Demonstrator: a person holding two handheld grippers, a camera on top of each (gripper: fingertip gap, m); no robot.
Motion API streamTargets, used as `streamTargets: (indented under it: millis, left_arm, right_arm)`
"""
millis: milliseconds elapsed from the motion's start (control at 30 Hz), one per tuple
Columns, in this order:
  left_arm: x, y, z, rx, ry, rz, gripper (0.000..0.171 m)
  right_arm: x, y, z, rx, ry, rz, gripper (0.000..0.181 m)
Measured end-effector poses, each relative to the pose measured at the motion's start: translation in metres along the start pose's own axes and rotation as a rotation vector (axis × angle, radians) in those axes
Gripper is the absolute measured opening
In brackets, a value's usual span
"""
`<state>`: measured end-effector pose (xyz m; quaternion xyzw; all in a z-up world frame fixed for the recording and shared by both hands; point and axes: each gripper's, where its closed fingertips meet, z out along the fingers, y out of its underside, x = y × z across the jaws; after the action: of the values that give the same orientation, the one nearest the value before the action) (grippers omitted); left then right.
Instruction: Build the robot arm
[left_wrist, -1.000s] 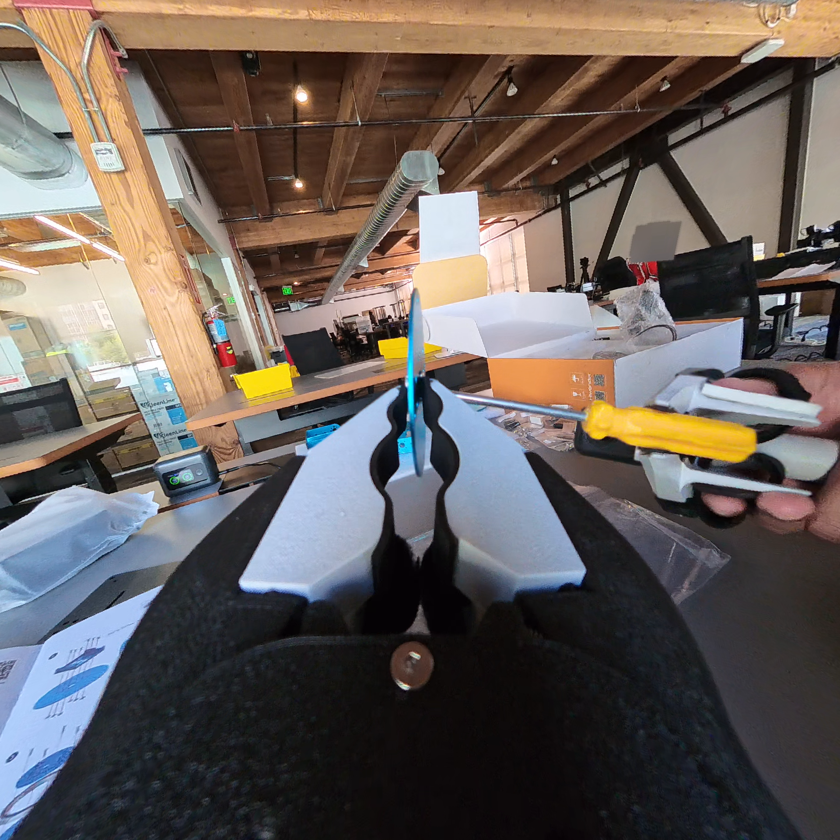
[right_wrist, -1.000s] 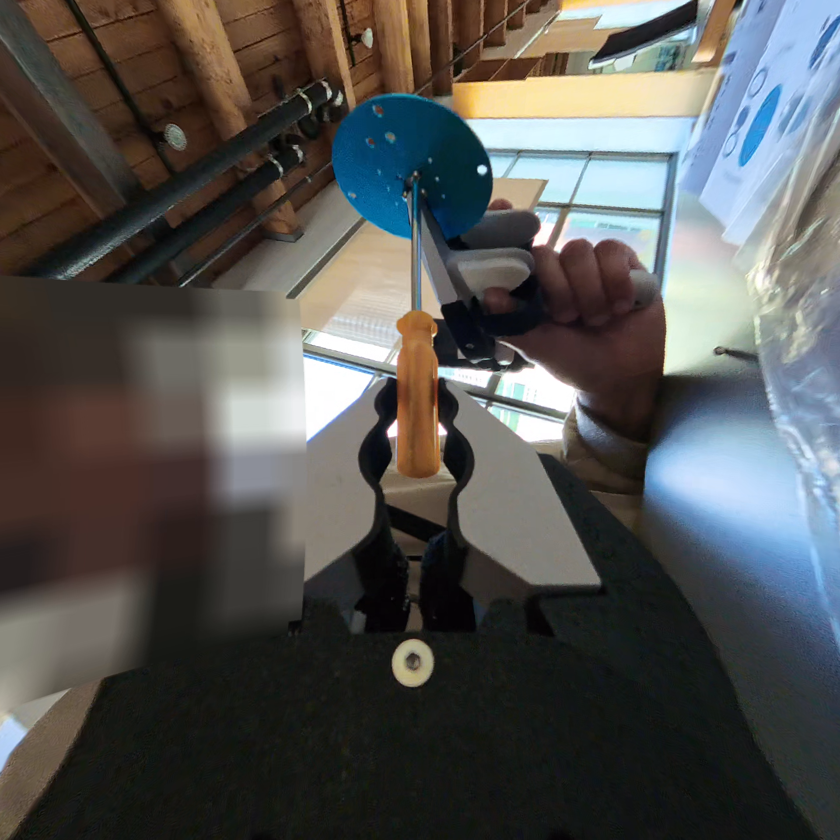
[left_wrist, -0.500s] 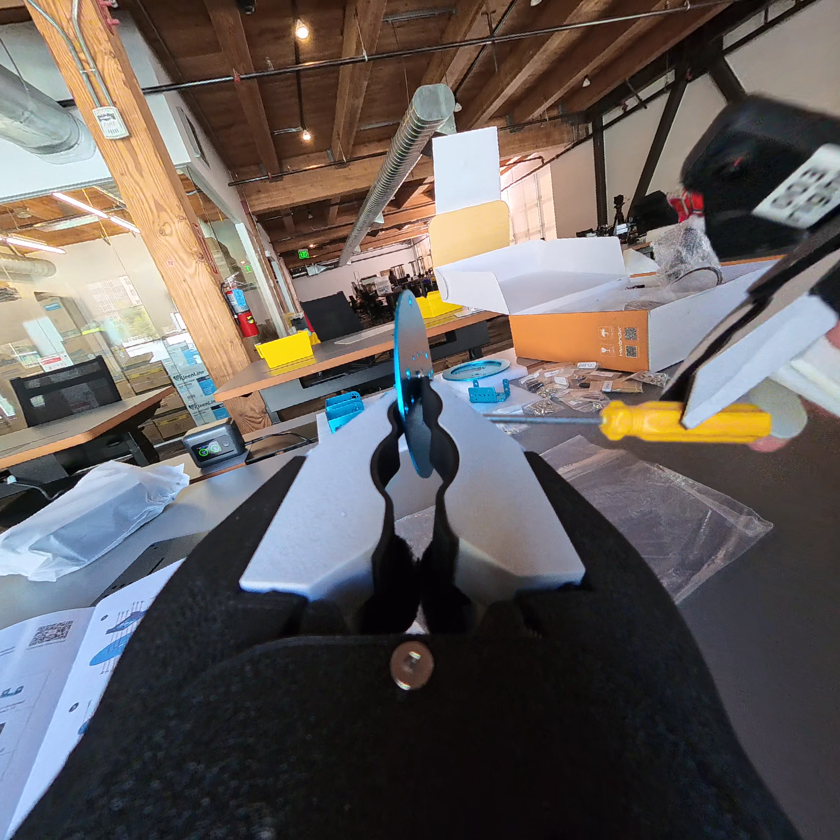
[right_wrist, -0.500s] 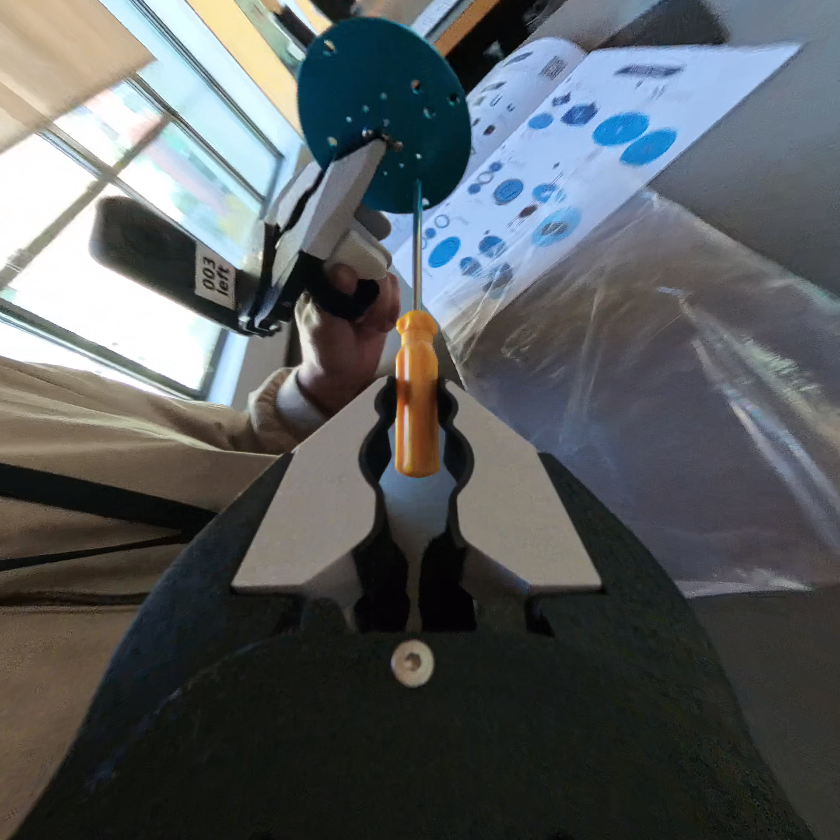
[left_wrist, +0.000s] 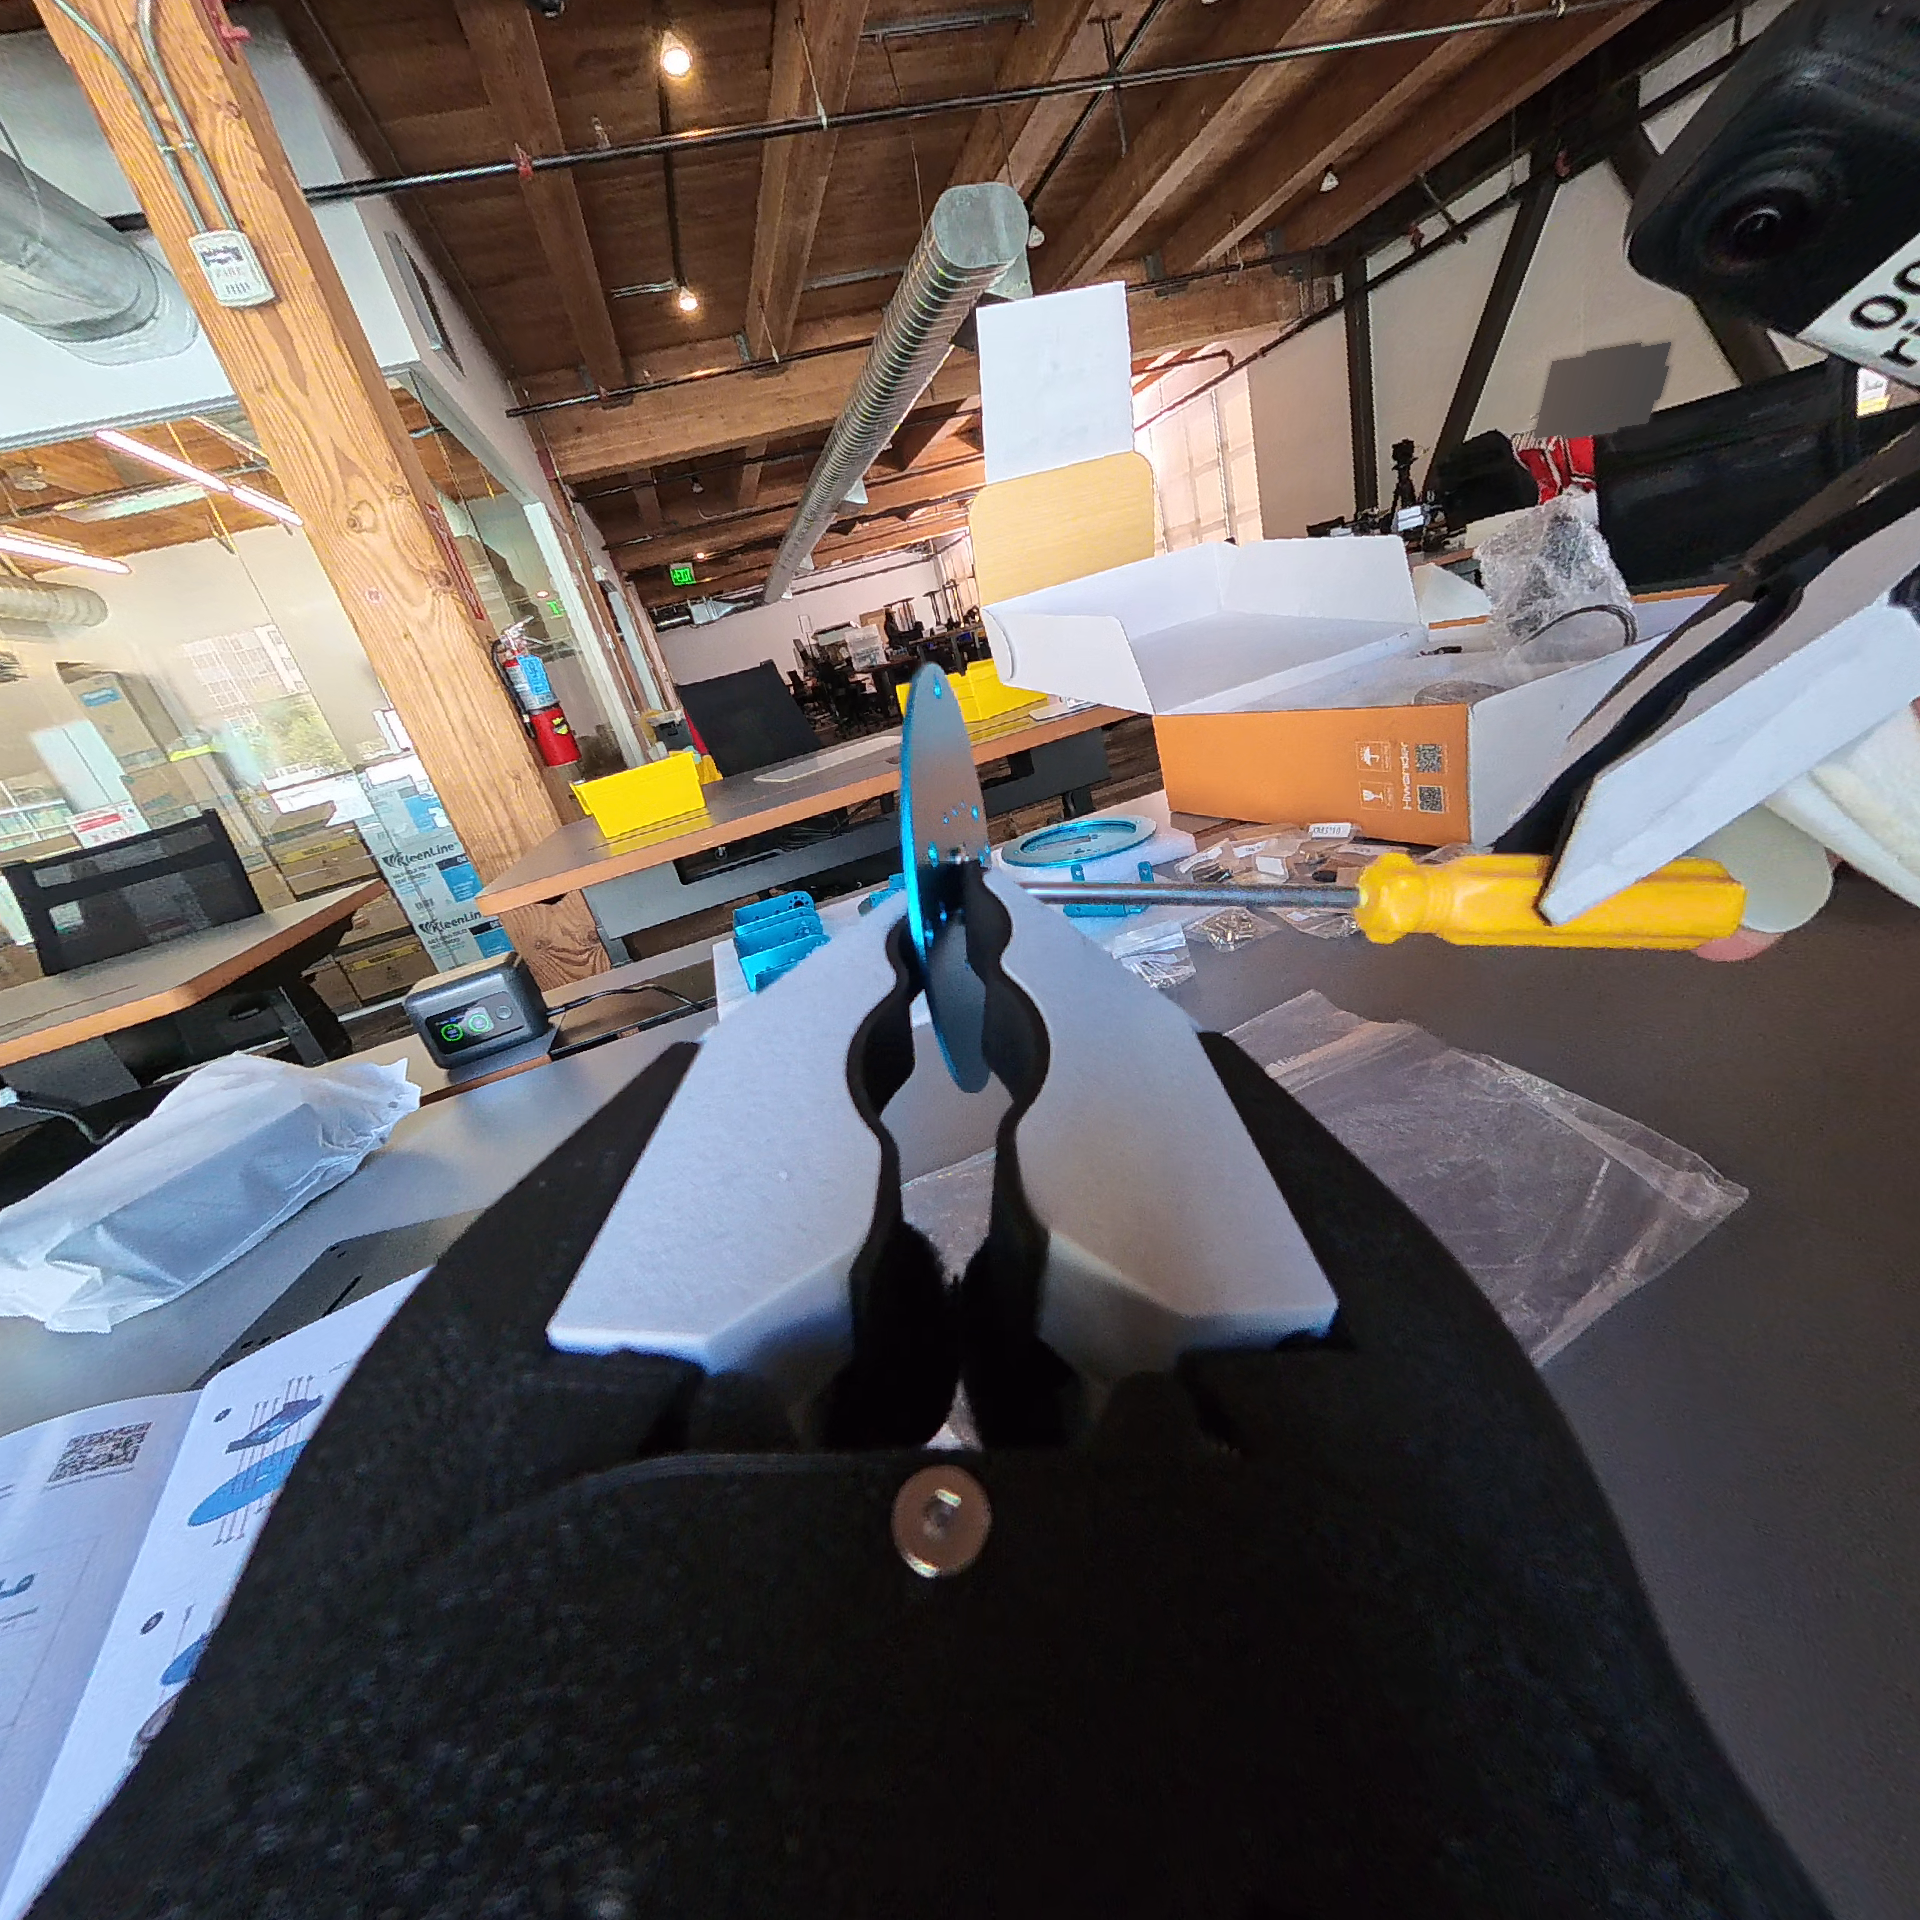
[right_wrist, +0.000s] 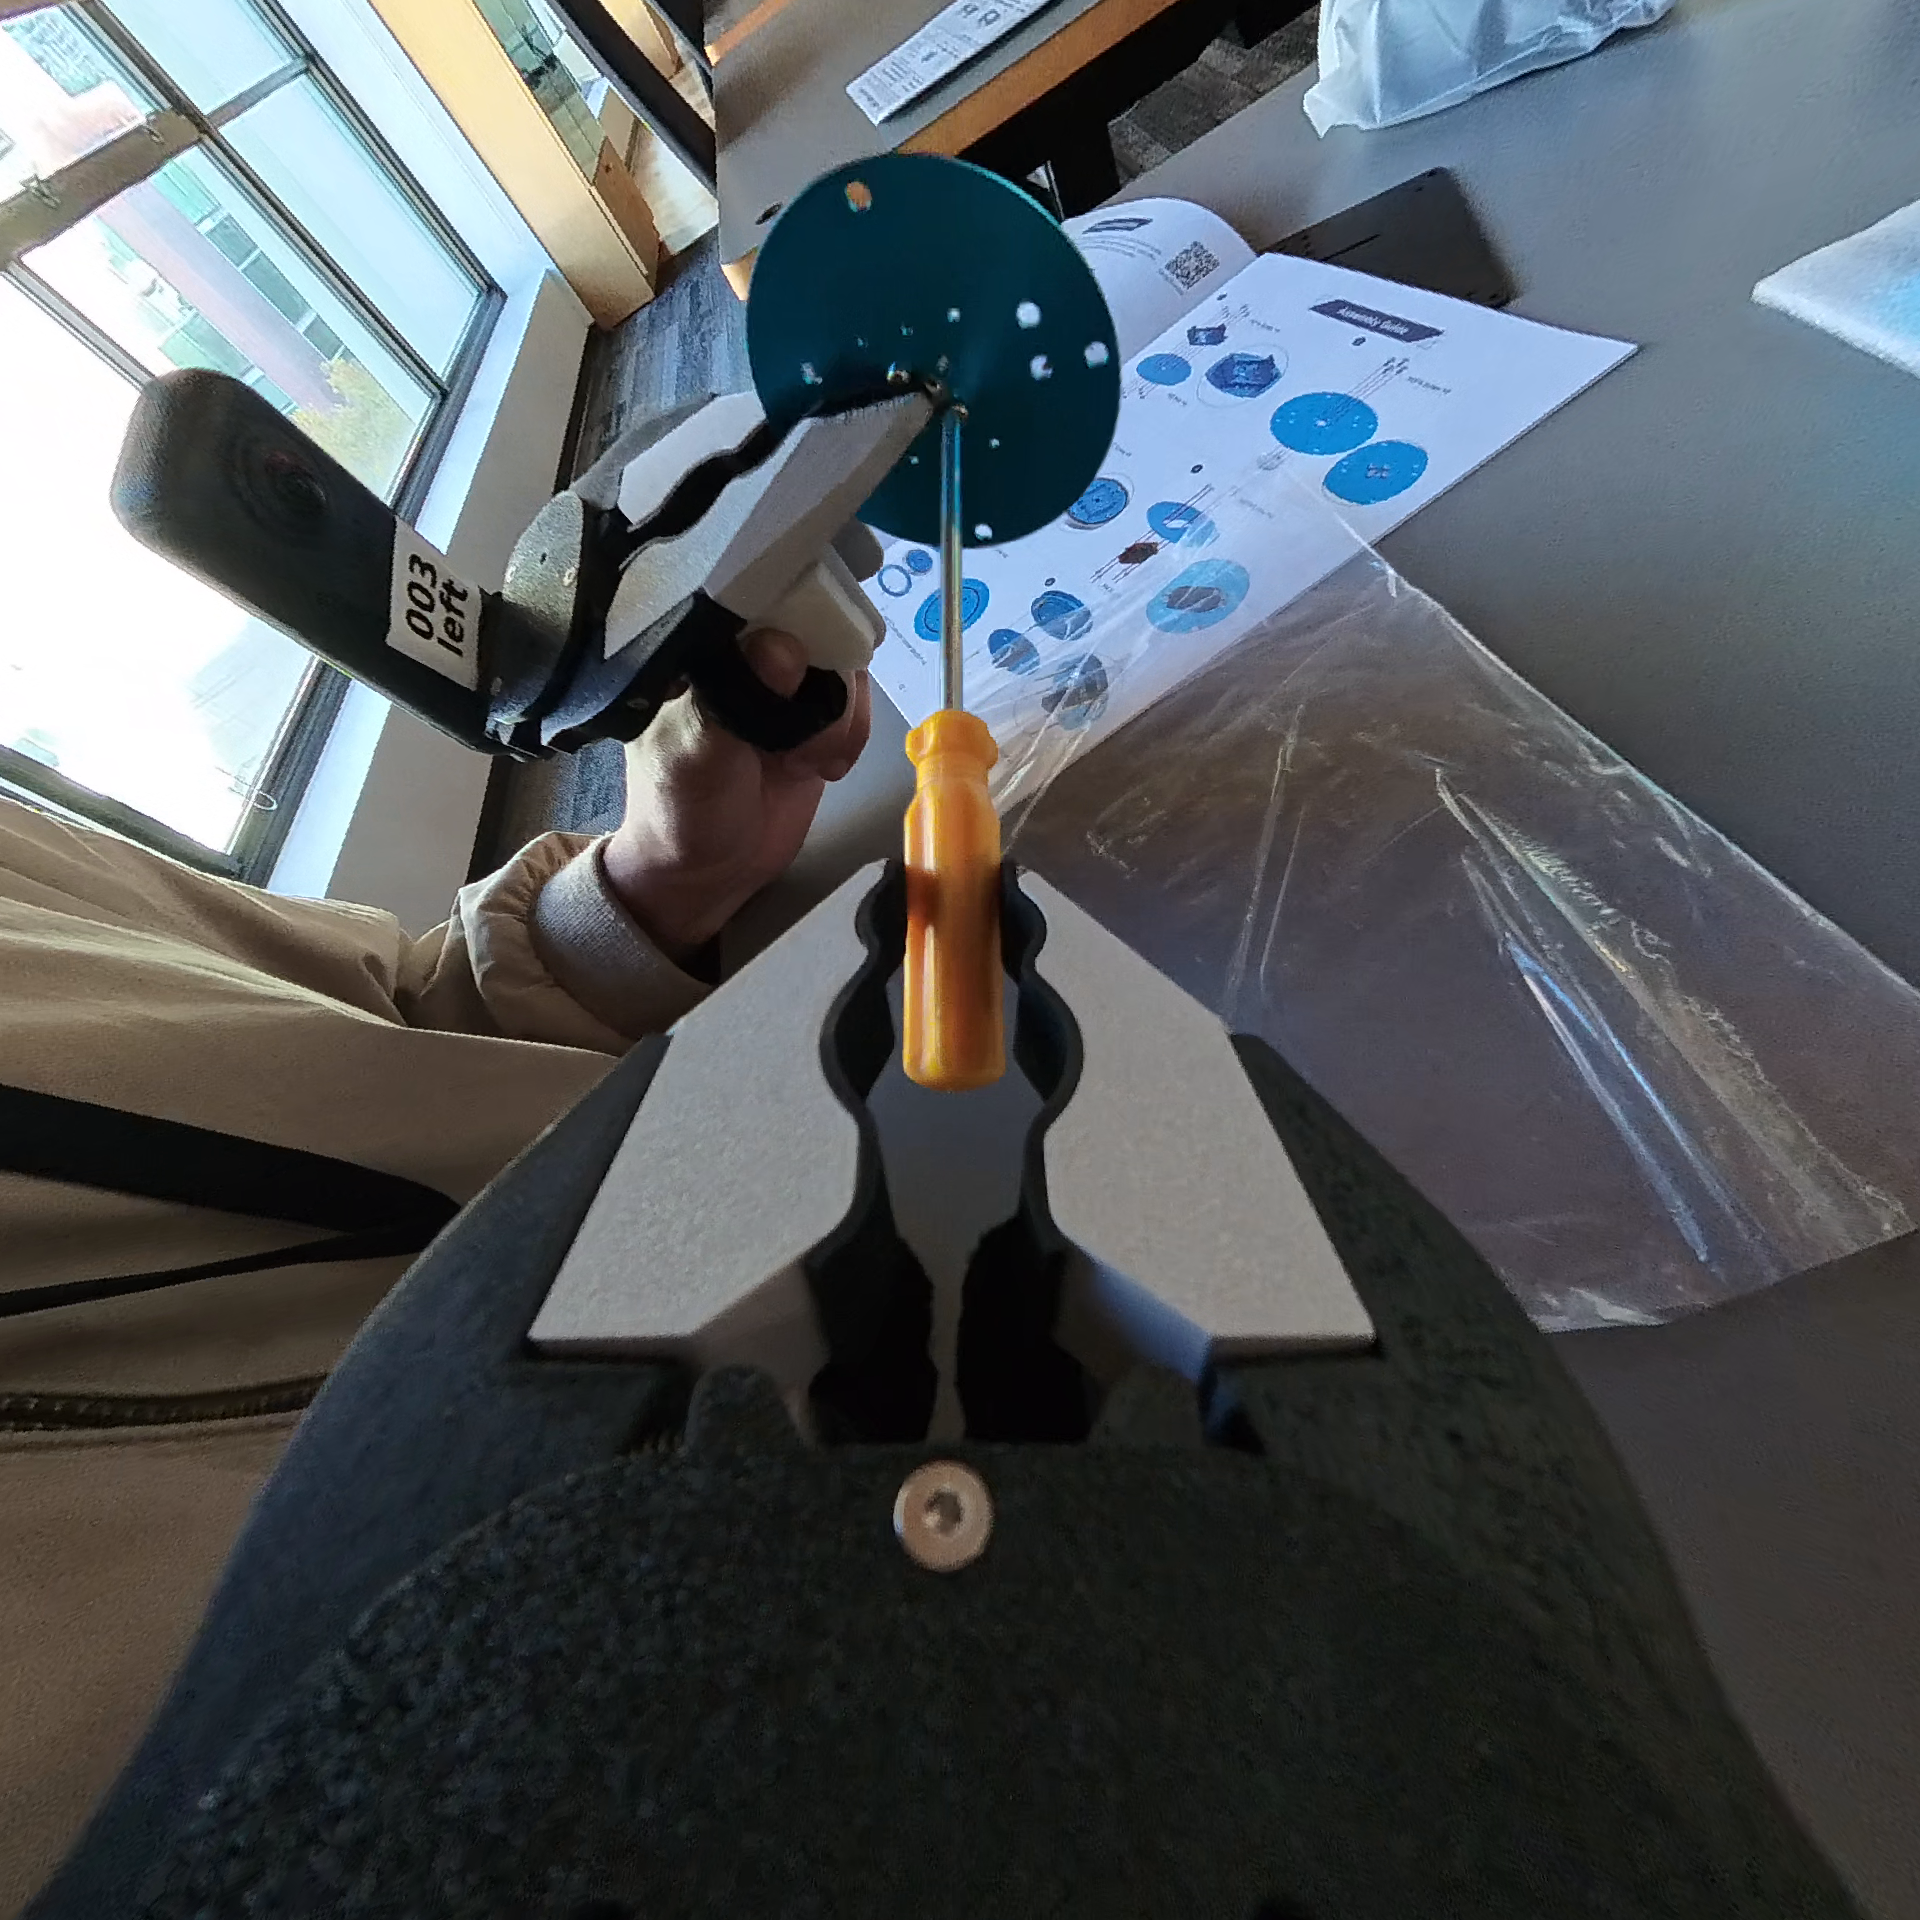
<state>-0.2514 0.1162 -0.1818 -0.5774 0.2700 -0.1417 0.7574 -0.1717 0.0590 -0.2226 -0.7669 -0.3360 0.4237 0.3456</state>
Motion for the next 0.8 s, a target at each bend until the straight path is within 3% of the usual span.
streamTargets:
  millis: [800]
  left_arm:
    - [0.0015, 0.001, 0.0013, -0.01, 0.004, -0.001, 0.005]
  right_arm:
    - [-0.0034, -0.001, -0.0039, 0.005, 0.004, 0.01, 0.016]
